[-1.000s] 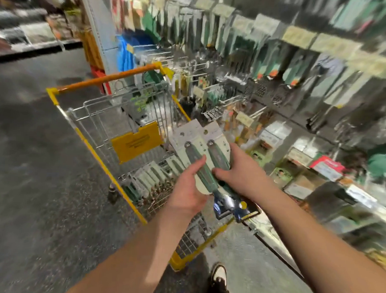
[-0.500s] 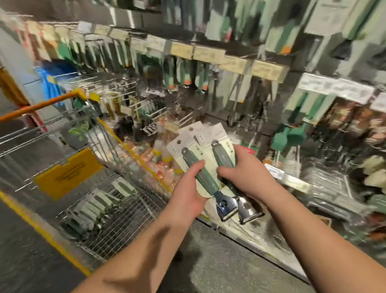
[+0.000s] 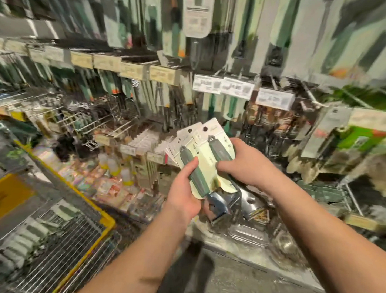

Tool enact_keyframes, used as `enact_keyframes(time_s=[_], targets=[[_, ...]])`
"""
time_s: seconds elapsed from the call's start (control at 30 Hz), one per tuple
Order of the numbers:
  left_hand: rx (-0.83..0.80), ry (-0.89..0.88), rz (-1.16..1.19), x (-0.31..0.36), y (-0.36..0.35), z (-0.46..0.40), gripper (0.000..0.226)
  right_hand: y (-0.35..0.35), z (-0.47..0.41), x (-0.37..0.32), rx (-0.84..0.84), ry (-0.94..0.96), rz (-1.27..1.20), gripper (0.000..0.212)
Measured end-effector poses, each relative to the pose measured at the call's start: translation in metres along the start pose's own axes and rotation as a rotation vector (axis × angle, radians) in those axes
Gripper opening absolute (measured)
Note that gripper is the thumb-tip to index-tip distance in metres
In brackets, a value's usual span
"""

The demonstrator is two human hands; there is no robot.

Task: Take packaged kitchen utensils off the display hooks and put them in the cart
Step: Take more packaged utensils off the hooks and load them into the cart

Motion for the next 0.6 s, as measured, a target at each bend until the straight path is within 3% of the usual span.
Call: enact_keyframes(time_s=[0.37, 0.6], targets=[[0.006, -0.054, -0.031, -0.029, -0.055, -0.022, 0.028, 0.057, -0.005, 0.056, 0.148, -0.038, -0.064, 0.042], [-0.041, -0.078, -0.093, -0.006, -0.099, -0.017, 0.024, 0.084, -0.01, 0.051, 0.167, -0.093, -0.066, 0.069]])
Point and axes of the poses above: each hand's wrist, its own z-axis away from the middle knuckle, its own y-axis out of the back of the hand, x = y × z, the point moved 10 cm from there along -z, towards the middle knuckle, and after that the axes turned 15 degrees about z, right-handed, at the moved point
